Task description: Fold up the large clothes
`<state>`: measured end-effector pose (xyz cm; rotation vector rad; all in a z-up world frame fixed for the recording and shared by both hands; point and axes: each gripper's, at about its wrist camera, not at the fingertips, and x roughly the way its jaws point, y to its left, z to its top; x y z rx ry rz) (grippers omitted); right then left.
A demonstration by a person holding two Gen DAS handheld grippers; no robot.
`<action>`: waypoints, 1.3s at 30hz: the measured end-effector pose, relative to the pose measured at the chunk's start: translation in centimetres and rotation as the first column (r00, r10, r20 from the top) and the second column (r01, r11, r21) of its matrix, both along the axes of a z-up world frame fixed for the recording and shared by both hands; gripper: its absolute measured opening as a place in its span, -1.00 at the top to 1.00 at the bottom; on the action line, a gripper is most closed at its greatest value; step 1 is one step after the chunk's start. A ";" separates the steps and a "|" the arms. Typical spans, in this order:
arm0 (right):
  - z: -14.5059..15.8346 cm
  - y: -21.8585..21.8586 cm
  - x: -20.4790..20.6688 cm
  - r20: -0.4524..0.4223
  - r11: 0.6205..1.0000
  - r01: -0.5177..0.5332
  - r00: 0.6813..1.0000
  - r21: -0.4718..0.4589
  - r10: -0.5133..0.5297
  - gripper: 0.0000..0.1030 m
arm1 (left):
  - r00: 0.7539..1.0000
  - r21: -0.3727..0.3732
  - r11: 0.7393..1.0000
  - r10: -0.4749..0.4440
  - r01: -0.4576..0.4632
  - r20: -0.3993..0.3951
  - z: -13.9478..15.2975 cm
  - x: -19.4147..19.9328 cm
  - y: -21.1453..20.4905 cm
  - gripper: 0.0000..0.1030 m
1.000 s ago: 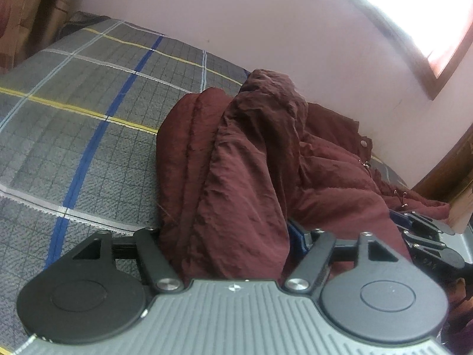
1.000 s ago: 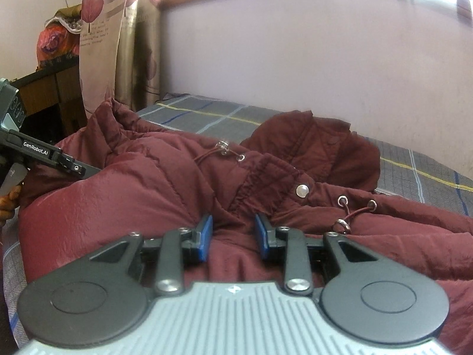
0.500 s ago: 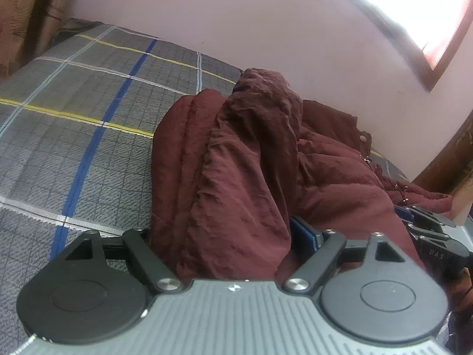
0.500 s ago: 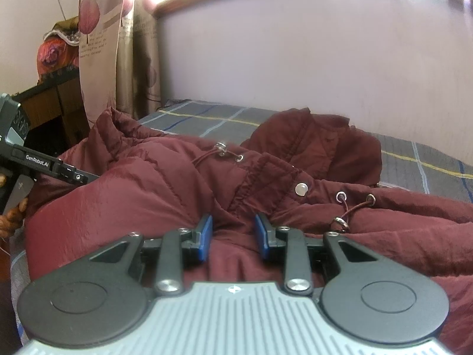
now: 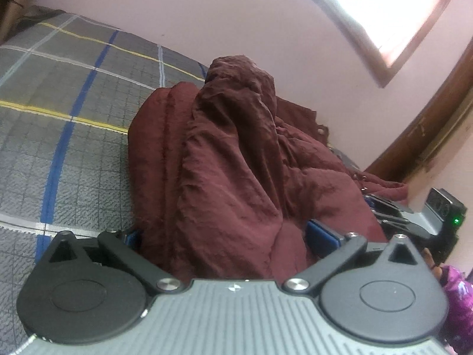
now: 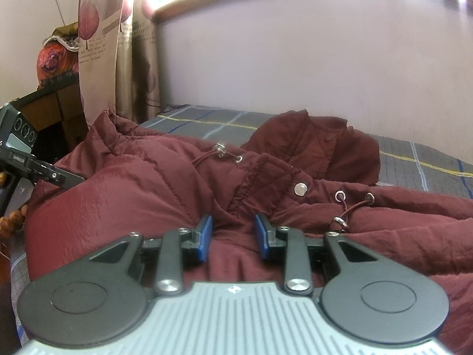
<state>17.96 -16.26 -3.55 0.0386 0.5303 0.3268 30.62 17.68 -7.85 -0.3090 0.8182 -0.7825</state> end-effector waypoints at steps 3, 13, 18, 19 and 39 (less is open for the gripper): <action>0.0 -0.1 0.0 0.002 1.000 -0.002 1.000 0.007 0.002 0.41 | 0.999 -0.007 1.000 -0.031 0.031 0.008 -0.1 -0.1 0.0 -0.91; -0.1 -0.3 -0.1 -0.001 0.999 -0.002 1.000 0.034 0.002 0.41 | 0.948 -0.426 0.865 0.154 -0.266 -0.279 -2.6 -2.7 3.3 0.13; 0.0 -0.5 -0.1 -0.002 1.000 0.005 1.000 0.031 -0.005 0.41 | 0.907 -0.503 0.763 0.272 -0.406 -0.320 -0.8 -6.3 1.9 0.14; 0.1 -0.3 -0.2 -0.002 1.000 0.009 1.000 0.024 -0.009 0.41 | 0.901 -0.509 0.749 0.290 -0.423 -0.322 -0.2 -6.9 1.5 0.14; -1.3 -4.7 1.6 -0.156 0.915 0.094 0.987 0.392 -0.035 0.41 | 0.937 -0.387 0.871 0.346 -0.304 0.044 8.8 -16.8 -16.9 0.07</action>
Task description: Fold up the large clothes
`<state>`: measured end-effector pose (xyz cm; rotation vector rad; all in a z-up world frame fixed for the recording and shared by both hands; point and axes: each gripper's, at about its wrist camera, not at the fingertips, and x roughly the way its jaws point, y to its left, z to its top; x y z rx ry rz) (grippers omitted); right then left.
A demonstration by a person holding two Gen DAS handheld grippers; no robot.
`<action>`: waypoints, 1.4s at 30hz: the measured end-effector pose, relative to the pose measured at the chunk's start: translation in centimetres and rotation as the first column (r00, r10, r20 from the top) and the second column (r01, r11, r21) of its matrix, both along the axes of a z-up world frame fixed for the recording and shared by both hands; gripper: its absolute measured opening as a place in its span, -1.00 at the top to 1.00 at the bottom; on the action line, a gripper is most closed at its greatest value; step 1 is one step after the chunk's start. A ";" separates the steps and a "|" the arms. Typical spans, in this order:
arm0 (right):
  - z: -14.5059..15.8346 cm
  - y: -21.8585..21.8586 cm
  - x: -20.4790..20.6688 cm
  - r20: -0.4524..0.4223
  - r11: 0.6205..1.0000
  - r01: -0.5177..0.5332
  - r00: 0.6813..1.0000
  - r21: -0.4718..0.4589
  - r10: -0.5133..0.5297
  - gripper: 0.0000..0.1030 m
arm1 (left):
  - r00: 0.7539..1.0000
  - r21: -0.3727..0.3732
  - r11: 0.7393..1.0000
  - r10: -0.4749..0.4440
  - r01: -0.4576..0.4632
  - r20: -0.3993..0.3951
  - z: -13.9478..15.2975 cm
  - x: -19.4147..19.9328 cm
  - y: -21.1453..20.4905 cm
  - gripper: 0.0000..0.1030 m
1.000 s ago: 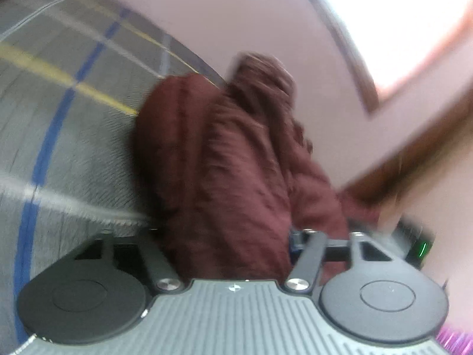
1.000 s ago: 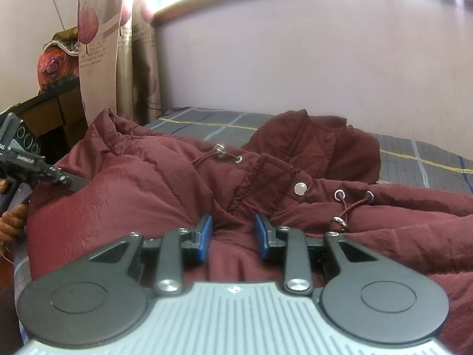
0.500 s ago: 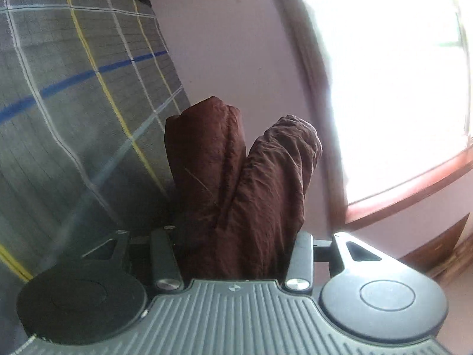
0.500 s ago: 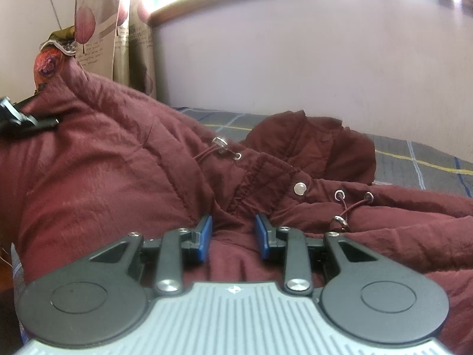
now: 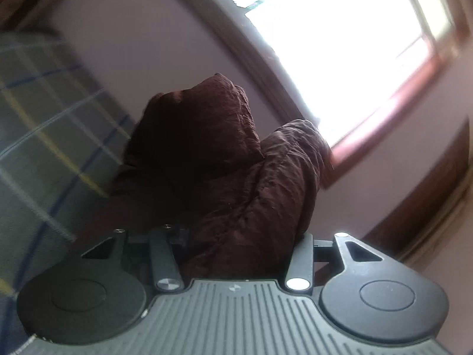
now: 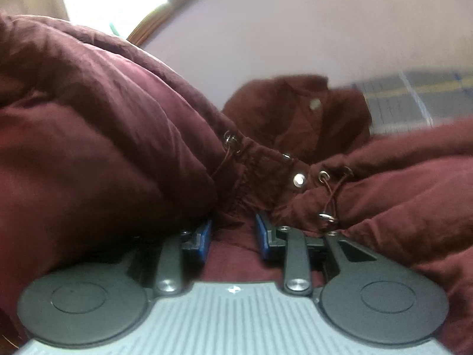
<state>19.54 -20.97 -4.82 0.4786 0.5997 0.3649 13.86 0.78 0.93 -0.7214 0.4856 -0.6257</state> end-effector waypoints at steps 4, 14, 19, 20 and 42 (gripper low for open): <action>-0.1 -1.3 0.9 -0.058 0.996 -0.018 0.998 0.090 0.023 0.41 | 0.989 0.160 0.987 -0.045 0.022 0.143 -0.4 -1.0 -4.4 -0.07; 5.3 -8.7 -6.7 0.025 0.998 0.016 1.000 0.055 -0.018 0.12 | 0.994 0.066 0.996 -0.065 0.060 0.087 -1.9 1.3 -3.0 -0.07; 4.3 -14.0 -10.0 -0.001 0.986 0.162 0.987 -0.035 -0.162 0.16 | 0.986 0.084 0.992 -0.100 0.089 0.130 -2.2 0.4 -5.4 -0.07; 3.2 -14.9 -9.7 -0.027 0.987 0.163 0.986 -0.001 -0.163 0.18 | 0.982 0.114 0.988 -0.120 0.103 0.148 -2.1 0.0 -6.6 -0.08; 0.9 -28.6 -19.4 -0.008 0.717 0.239 0.951 0.655 -0.309 -0.55 | 0.848 0.355 0.870 -0.449 0.343 0.282 -6.5 -2.4 -24.8 -0.29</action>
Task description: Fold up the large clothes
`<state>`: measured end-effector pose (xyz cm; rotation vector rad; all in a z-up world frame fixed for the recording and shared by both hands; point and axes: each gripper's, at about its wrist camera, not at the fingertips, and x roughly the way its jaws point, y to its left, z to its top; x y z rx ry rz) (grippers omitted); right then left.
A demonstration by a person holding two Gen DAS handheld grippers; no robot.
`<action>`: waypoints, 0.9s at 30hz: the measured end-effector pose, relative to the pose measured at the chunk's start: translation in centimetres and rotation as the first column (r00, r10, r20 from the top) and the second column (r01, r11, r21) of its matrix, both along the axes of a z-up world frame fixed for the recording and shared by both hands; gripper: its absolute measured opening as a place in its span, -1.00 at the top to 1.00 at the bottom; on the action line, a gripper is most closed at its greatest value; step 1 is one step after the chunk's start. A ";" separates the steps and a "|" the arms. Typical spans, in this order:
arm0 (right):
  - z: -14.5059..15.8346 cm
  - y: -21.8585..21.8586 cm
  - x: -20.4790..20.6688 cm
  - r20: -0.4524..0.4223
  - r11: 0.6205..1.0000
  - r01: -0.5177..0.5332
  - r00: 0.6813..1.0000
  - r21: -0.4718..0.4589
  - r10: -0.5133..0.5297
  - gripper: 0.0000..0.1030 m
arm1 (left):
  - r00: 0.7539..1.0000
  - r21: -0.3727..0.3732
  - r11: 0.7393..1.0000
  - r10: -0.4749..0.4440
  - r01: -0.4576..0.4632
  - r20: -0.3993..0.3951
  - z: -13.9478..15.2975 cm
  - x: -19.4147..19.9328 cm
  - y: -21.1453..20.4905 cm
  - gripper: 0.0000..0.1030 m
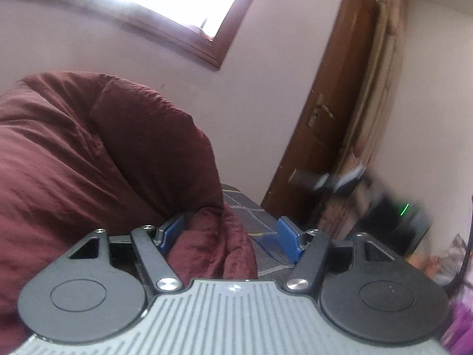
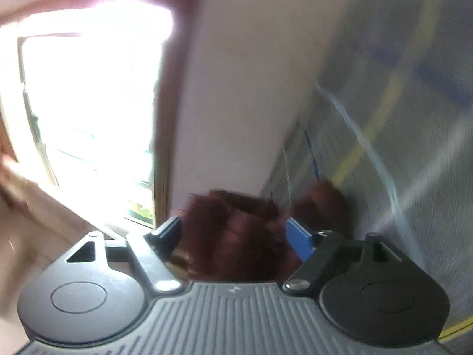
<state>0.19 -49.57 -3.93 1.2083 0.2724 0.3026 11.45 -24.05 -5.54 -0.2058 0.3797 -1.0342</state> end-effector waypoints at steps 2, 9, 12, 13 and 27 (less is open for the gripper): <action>3.2 0.6 0.5 0.010 0.993 -0.039 0.999 -0.113 0.040 -0.56 | 1.000 0.004 1.000 -0.007 0.007 0.011 -0.1 -0.3 -0.3 -0.29; 9.2 7.3 9.8 -0.188 0.797 -0.245 0.968 -0.552 0.167 -0.14 | 0.999 0.016 1.000 -0.007 0.007 0.042 0.0 -0.9 -0.5 -0.29; 8.8 10.7 11.0 -0.272 0.613 -0.302 0.951 -0.730 0.145 0.42 | 0.998 0.037 0.999 -0.030 0.028 0.049 0.5 -1.1 -0.3 -0.47; 8.8 10.9 10.5 -0.287 0.580 -0.315 0.947 -0.752 0.143 0.48 | 0.998 0.043 0.998 -0.042 0.040 0.046 1.0 -1.4 0.2 -0.49; 8.4 9.2 7.4 -0.269 0.682 -0.241 0.961 -0.690 0.067 0.59 | 0.999 -0.016 0.999 0.034 -0.034 0.019 1.6 -0.7 10.3 -0.56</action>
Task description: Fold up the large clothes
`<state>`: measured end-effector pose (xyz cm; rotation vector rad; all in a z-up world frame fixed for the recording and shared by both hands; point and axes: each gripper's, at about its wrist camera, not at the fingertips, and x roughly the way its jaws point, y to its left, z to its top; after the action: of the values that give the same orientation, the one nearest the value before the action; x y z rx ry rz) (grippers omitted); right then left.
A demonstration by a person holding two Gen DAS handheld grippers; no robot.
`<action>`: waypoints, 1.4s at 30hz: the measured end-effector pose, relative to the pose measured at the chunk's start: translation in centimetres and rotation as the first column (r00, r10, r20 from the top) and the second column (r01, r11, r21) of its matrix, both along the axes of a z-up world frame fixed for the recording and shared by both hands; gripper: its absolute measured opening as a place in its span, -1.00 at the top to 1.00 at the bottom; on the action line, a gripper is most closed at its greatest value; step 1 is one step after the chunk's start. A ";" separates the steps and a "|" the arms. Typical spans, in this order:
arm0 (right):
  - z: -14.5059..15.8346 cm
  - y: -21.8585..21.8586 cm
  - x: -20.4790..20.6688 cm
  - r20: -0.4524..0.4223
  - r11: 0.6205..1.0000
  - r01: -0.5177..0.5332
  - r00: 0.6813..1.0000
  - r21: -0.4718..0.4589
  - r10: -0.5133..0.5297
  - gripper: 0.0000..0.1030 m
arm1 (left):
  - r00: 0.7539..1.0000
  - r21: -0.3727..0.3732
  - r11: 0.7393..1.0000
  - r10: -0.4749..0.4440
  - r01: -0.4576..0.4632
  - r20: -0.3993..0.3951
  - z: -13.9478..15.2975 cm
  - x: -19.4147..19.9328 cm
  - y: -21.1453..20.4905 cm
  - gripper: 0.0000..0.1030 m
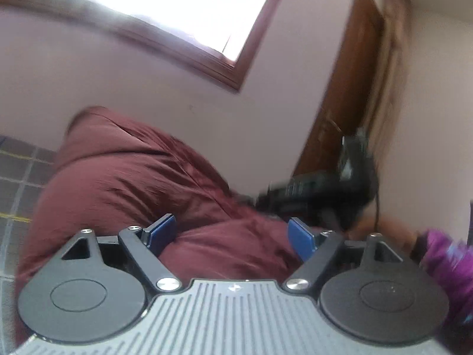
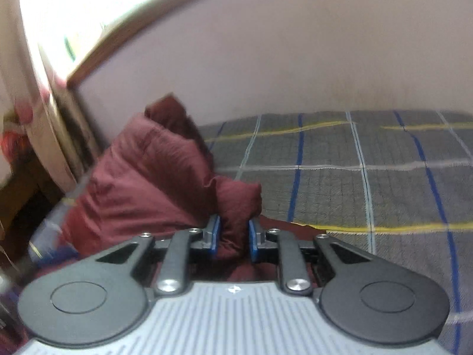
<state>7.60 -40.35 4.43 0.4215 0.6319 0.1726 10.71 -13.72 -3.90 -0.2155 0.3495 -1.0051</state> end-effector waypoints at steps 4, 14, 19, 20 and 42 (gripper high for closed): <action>1.0 -2.5 -3.6 0.003 0.983 0.082 0.996 0.165 -0.084 -0.36 | 1.000 -0.008 1.000 -0.014 0.014 -0.005 -1.4 0.0 -1.5 -0.56; -1.3 2.7 -2.1 -0.120 0.988 -0.005 0.993 0.155 0.024 -0.28 | 0.999 -0.011 0.999 -0.033 0.033 0.003 -2.4 0.2 -1.6 -0.57; 2.0 5.4 -2.3 0.073 0.990 -0.096 0.992 -0.099 0.104 0.46 | 0.995 -0.075 0.995 -0.066 0.060 -0.076 -1.8 1.7 -0.9 -0.69; 2.4 5.8 -2.7 0.097 0.982 -0.108 0.988 -0.152 0.124 0.49 | 0.993 -0.084 0.993 -0.087 0.080 -0.082 -1.7 1.7 -1.3 -0.80; 9.1 3.3 -2.5 0.175 0.988 0.139 0.977 -0.068 -0.125 0.39 | 0.963 0.063 0.961 -0.269 0.268 0.007 -4.7 -1.2 -5.9 -0.89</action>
<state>5.05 -37.04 13.57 0.3657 0.4397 0.0552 9.51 -19.61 -8.56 -0.1061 0.4024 -1.2609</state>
